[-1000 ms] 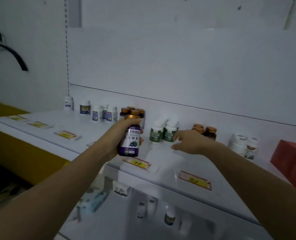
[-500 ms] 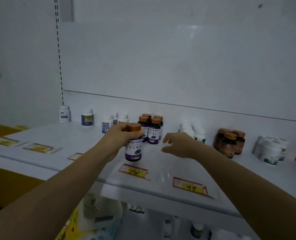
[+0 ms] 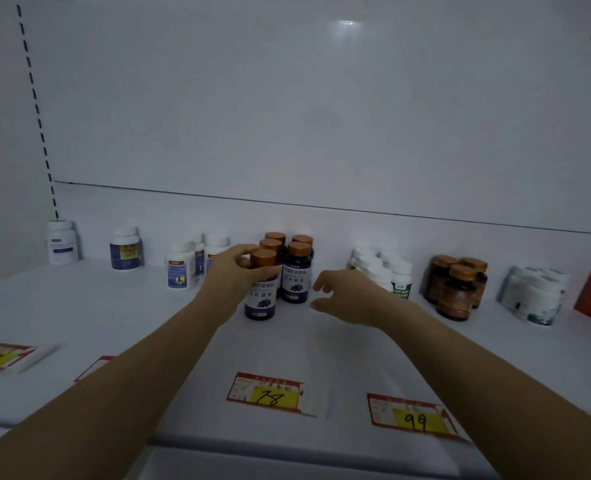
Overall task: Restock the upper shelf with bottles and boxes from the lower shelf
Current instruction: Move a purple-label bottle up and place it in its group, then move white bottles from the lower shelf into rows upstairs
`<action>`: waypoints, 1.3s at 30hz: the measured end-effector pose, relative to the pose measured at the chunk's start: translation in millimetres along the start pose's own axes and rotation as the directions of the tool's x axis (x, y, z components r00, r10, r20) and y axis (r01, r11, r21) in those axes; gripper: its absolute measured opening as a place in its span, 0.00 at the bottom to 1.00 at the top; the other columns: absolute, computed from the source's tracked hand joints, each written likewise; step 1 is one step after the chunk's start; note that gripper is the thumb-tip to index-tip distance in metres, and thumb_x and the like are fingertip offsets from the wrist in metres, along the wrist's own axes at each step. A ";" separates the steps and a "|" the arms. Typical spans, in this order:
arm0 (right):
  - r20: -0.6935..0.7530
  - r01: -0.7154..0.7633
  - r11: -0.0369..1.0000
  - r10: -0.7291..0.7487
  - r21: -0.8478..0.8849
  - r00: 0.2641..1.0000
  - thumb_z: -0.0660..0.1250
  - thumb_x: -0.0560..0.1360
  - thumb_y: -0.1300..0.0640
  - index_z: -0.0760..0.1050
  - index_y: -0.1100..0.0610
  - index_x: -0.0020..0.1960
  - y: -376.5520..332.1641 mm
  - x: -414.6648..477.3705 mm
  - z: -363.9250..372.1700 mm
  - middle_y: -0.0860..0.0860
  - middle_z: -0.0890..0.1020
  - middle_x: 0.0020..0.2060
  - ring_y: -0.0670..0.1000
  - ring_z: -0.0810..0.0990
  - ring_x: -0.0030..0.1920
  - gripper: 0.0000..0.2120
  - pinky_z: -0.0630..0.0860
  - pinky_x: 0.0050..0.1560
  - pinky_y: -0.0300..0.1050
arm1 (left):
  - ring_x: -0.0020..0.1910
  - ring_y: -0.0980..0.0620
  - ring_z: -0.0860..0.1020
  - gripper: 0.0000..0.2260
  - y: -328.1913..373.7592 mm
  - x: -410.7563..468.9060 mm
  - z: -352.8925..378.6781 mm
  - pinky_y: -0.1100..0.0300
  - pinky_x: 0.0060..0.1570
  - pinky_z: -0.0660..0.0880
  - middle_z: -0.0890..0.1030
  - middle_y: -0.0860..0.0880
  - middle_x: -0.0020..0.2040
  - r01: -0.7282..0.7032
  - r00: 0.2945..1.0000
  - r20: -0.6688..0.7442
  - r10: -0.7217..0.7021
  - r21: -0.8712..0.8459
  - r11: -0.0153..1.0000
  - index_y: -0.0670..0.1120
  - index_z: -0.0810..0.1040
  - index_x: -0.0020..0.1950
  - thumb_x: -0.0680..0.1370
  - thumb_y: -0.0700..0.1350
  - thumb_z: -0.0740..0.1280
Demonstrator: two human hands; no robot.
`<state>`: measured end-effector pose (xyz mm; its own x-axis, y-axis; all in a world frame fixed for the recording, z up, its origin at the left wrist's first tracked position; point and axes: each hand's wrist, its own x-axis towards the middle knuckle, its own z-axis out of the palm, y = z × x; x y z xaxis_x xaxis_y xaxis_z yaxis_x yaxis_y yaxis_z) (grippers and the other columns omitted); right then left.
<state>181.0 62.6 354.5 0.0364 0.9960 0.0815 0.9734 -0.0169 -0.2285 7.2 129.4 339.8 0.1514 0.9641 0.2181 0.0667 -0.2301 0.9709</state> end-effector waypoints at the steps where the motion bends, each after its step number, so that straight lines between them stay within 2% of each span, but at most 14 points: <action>1: -0.002 -0.010 1.000 0.010 0.001 1.000 0.63 0.77 0.48 0.69 0.54 0.68 -0.1 0.8 -0.1 0.54 0.74 0.65 0.53 0.75 0.62 0.21 0.73 0.60 0.44 | 0.56 0.45 0.78 0.21 -0.5 1.6 -0.7 0.49 0.58 0.75 0.81 0.43 0.56 -0.013 1.000 -0.007 0.013 0.007 1.000 0.41 0.76 0.62 0.69 0.36 0.73; 5: -0.005 -0.045 0.999 0.045 -0.011 0.999 0.63 0.77 0.48 0.69 0.54 0.68 -2.9 2.2 1.4 0.53 0.75 0.65 0.52 0.74 0.63 0.22 0.72 0.60 0.43 | 0.55 0.46 0.78 0.19 -4.9 6.0 0.8 0.53 0.54 0.75 0.81 0.43 0.56 -0.044 0.999 -0.007 0.044 -0.015 0.999 0.41 0.76 0.58 0.69 0.35 0.74; 9: 0.011 -0.077 0.997 0.077 -0.026 0.997 0.63 0.77 0.48 0.69 0.54 0.68 -5.2 3.2 7.0 0.53 0.74 0.66 0.52 0.74 0.64 0.22 0.72 0.62 0.44 | 0.54 0.47 0.77 0.18 -5.6 8.2 2.4 0.51 0.56 0.75 0.80 0.45 0.54 -0.067 0.998 -0.011 0.067 0.012 0.998 0.44 0.75 0.56 0.69 0.37 0.74; 13: 0.028 -0.088 0.995 0.089 -0.042 0.996 0.63 0.77 0.48 0.68 0.54 0.69 -8.4 4.2 12.6 0.53 0.74 0.66 0.52 0.74 0.64 0.22 0.71 0.60 0.42 | 0.53 0.48 0.75 0.19 -4.9 7.6 3.0 0.51 0.58 0.74 0.78 0.45 0.57 -0.070 0.998 0.003 0.070 0.041 0.997 0.43 0.74 0.60 0.71 0.39 0.73; 17: 0.038 -0.090 0.994 0.092 -0.057 0.995 0.63 0.77 0.48 0.68 0.55 0.68 -11.1 3.3 16.6 0.53 0.74 0.66 0.52 0.73 0.64 0.22 0.71 0.61 0.43 | 0.60 0.46 0.75 0.20 -5.9 6.3 1.2 0.52 0.60 0.72 0.77 0.44 0.62 -0.085 0.996 0.033 0.083 0.091 0.992 0.44 0.73 0.64 0.73 0.41 0.71; 21: 0.035 -0.085 0.993 0.088 -0.076 0.996 0.63 0.78 0.49 0.68 0.56 0.69 -14.8 1.0 15.4 0.54 0.74 0.65 0.53 0.73 0.64 0.22 0.71 0.61 0.43 | 0.63 0.46 0.74 0.18 -8.5 2.2 4.7 0.56 0.56 0.70 0.77 0.44 0.64 -0.030 0.998 0.054 0.024 0.110 0.994 0.45 0.73 0.66 0.76 0.44 0.68; 24: 0.027 -0.086 0.992 0.088 -0.092 0.996 0.63 0.78 0.49 0.68 0.56 0.69 -20.5 -2.3 12.4 0.54 0.74 0.65 0.53 0.73 0.64 0.22 0.72 0.62 0.44 | 0.61 0.46 0.76 0.18 -6.4 1.8 6.0 0.57 0.52 0.70 0.78 0.43 0.61 0.003 0.998 0.068 -0.018 0.216 0.976 0.43 0.73 0.63 0.74 0.42 0.69; 26: 0.018 -0.083 0.992 0.085 -0.099 0.996 0.63 0.78 0.50 0.68 0.56 0.69 -23.6 -6.5 9.8 0.54 0.74 0.65 0.53 0.74 0.64 0.22 0.72 0.62 0.44 | 0.61 0.44 0.76 0.20 -4.8 -0.8 4.9 0.57 0.51 0.71 0.78 0.42 0.60 0.007 0.994 0.099 -0.043 0.346 0.938 0.41 0.72 0.63 0.72 0.41 0.71; 29: 0.014 -0.089 0.991 0.091 -0.104 0.996 0.63 0.78 0.50 0.68 0.56 0.69 -27.6 -17.7 4.1 0.54 0.74 0.66 0.53 0.73 0.64 0.22 0.71 0.61 0.44 | 0.62 0.43 0.73 0.25 -2.4 -11.8 -0.3 0.59 0.53 0.71 0.73 0.40 0.64 0.026 0.989 0.111 -0.096 0.512 0.859 0.38 0.66 0.66 0.73 0.42 0.71; 31: 0.014 -0.101 0.987 0.103 -0.122 0.995 0.62 0.78 0.50 0.68 0.56 0.69 -31.3 -27.0 -1.5 0.55 0.74 0.66 0.54 0.73 0.65 0.22 0.71 0.62 0.44 | 0.62 0.43 0.73 0.25 1.0 -22.3 -6.6 0.59 0.53 0.71 0.71 0.40 0.65 0.011 0.979 0.151 -0.137 0.634 0.774 0.38 0.65 0.67 0.74 0.44 0.70; 34: 0.027 -0.128 0.980 0.134 -0.153 0.991 0.62 0.78 0.49 0.67 0.57 0.70 -41.6 -43.5 -8.9 0.55 0.73 0.66 0.54 0.72 0.65 0.22 0.70 0.62 0.44 | 0.61 0.44 0.73 0.24 5.3 -38.3 -19.0 0.57 0.57 0.71 0.72 0.41 0.65 -0.050 0.946 0.229 -0.229 0.803 0.594 0.39 0.68 0.66 0.75 0.50 0.68; 36: 0.036 -0.138 0.975 0.147 -0.175 0.989 0.61 0.78 0.49 0.68 0.57 0.70 -50.1 -56.6 -11.4 0.55 0.73 0.66 0.55 0.72 0.65 0.23 0.70 0.63 0.45 | 0.63 0.44 0.72 0.25 5.6 -48.5 -25.7 0.55 0.61 0.69 0.72 0.41 0.66 -0.109 0.930 0.264 -0.256 0.862 0.494 0.40 0.68 0.67 0.76 0.53 0.66; 39: 0.042 -0.141 0.969 0.152 -0.204 0.987 0.61 0.79 0.50 0.68 0.59 0.69 -60.4 -77.5 -12.8 0.56 0.74 0.65 0.55 0.73 0.64 0.22 0.71 0.62 0.46 | 0.65 0.45 0.71 0.25 10.7 -64.9 -31.1 0.55 0.63 0.68 0.72 0.42 0.67 -0.176 0.922 0.302 -0.241 0.883 0.435 0.40 0.68 0.67 0.77 0.55 0.64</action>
<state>122.3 -14.7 374.4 0.1748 0.9846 0.0046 0.9840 -0.1745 -0.0354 -32.6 68.4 339.1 0.4216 0.9046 -0.0632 0.8734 -0.3863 0.2966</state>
